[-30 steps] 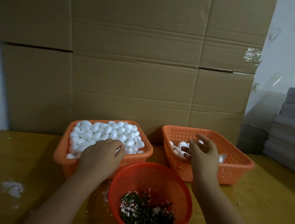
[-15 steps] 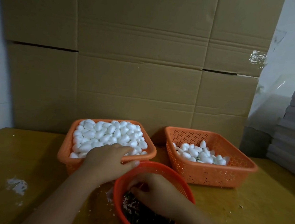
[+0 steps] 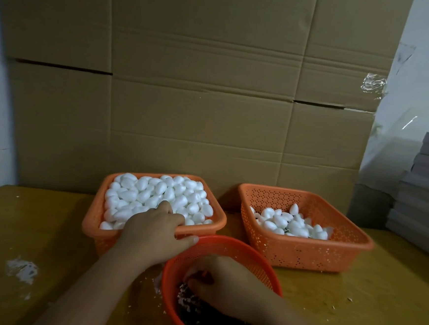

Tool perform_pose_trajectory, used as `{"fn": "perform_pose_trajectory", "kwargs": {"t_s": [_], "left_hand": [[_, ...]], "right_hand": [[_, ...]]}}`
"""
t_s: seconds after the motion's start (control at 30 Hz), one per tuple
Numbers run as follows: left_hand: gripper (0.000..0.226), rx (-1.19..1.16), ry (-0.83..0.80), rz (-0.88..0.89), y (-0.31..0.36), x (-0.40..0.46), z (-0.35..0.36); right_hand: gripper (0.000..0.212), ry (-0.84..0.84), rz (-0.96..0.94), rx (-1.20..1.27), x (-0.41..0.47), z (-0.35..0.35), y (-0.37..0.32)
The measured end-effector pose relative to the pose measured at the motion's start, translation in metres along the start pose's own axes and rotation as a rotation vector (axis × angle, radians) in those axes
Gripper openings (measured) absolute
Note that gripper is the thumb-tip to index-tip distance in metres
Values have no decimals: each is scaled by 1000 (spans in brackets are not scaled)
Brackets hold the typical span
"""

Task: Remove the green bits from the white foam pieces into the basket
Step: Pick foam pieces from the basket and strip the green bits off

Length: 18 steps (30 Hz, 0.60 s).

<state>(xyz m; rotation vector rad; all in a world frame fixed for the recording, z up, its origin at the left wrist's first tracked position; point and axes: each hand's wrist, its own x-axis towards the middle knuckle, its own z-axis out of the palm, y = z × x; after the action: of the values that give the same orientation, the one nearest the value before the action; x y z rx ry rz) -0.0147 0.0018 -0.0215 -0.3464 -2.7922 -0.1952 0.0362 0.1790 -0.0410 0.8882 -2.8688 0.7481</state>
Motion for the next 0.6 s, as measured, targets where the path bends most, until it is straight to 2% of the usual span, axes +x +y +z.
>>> {"fn": "perform_pose_trajectory", "kwargs": {"t_s": [0.3,0.6], "left_hand": [[49,-53,-79,-21,-2,0,1],[33,-135,32,-52,2,-2,-6]], "right_hand": [[22,-13,-8,0,1,1,3],[22,-37,-1,-10,1,1,3]]}}
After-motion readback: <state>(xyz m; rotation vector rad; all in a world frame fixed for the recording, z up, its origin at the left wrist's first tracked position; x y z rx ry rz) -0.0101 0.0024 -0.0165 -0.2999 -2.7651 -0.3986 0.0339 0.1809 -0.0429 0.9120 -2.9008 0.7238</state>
